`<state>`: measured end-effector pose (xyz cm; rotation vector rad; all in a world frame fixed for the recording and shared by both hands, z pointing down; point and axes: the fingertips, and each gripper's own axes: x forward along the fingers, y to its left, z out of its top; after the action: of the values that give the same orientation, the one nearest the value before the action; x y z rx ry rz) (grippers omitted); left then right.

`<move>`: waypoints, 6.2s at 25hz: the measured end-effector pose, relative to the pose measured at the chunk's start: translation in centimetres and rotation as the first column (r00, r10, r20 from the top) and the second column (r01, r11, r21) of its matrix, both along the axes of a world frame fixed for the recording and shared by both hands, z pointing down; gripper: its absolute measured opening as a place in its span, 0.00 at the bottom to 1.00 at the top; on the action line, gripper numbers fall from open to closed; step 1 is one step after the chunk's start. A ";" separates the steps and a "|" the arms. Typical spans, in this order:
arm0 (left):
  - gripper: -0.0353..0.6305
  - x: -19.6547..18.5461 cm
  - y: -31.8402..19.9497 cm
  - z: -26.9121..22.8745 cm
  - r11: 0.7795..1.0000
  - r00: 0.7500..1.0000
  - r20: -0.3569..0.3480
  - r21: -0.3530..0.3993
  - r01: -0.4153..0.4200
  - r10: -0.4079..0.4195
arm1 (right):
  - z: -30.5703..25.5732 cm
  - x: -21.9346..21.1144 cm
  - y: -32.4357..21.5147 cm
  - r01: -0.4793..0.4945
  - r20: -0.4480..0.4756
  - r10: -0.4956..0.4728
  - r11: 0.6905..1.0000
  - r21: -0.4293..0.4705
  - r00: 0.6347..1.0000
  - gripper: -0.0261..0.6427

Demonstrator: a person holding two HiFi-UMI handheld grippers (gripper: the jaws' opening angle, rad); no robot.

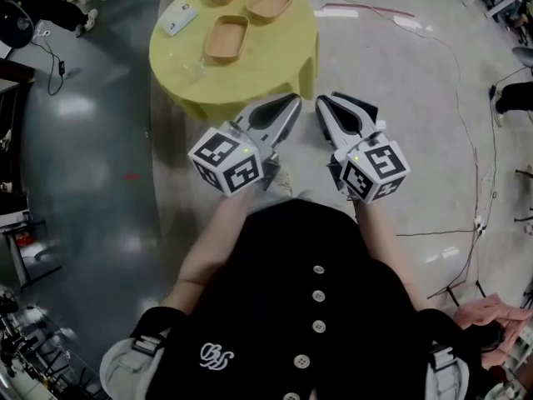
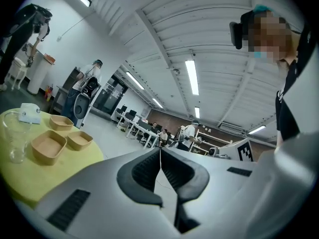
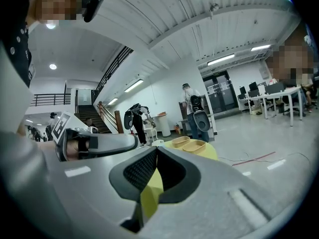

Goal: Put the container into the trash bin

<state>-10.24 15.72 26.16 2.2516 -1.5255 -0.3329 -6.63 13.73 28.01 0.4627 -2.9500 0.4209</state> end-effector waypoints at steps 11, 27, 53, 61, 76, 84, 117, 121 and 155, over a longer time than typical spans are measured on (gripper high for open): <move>0.08 -4.1 -2.3 1.6 0.999 0.997 -0.083 -0.032 -0.008 0.006 | 1.5 -3.3 -2.3 -0.014 -0.060 0.012 0.999 -0.034 0.998 0.05; 0.08 -9.0 -7.8 2.7 0.992 0.992 -0.044 -0.059 0.114 -0.117 | 2.0 -8.2 -8.1 0.121 -0.052 -0.122 0.992 -0.035 0.991 0.05; 0.08 -19.4 -13.0 8.7 0.874 0.896 0.147 -0.202 0.442 -0.419 | 6.5 -17.6 -16.2 0.372 -0.098 -0.386 0.919 -0.135 0.917 0.05; 0.08 -20.7 -12.6 12.3 0.812 0.855 0.277 -0.286 0.508 -0.437 | 8.9 -19.0 -15.4 0.431 -0.111 -0.455 0.883 -0.186 0.884 0.05; 0.08 -22.6 -13.0 17.1 0.747 0.833 0.383 -0.392 0.537 -0.399 | 13.2 -20.3 -15.1 0.456 -0.155 -0.503 0.852 -0.257 0.850 0.05; 0.16 -23.4 -13.3 19.8 0.708 0.830 0.467 -0.471 0.526 -0.305 | 15.0 -20.5 -15.7 0.445 -0.166 -0.506 0.843 -0.302 0.846 0.05; 0.10 -24.5 -14.3 22.3 0.684 0.775 0.632 -0.571 0.454 0.013 | 15.1 -19.8 -15.2 0.392 -0.145 -0.458 0.856 -0.336 0.877 0.05; 0.09 -24.0 -14.3 21.3 0.705 0.762 0.648 -0.548 0.451 0.016 | 14.7 -19.0 -15.3 0.368 -0.140 -0.429 0.872 -0.323 0.892 0.05; 0.09 -9.5 -6.4 11.8 0.929 0.713 0.688 -0.338 0.150 0.135 | 7.0 -2.4 -8.0 -0.106 -0.066 0.097 0.983 -0.153 0.993 0.05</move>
<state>-19.77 9.35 37.91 2.1417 -1.7357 0.8707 -9.05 5.76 35.00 0.5969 -2.8176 0.6332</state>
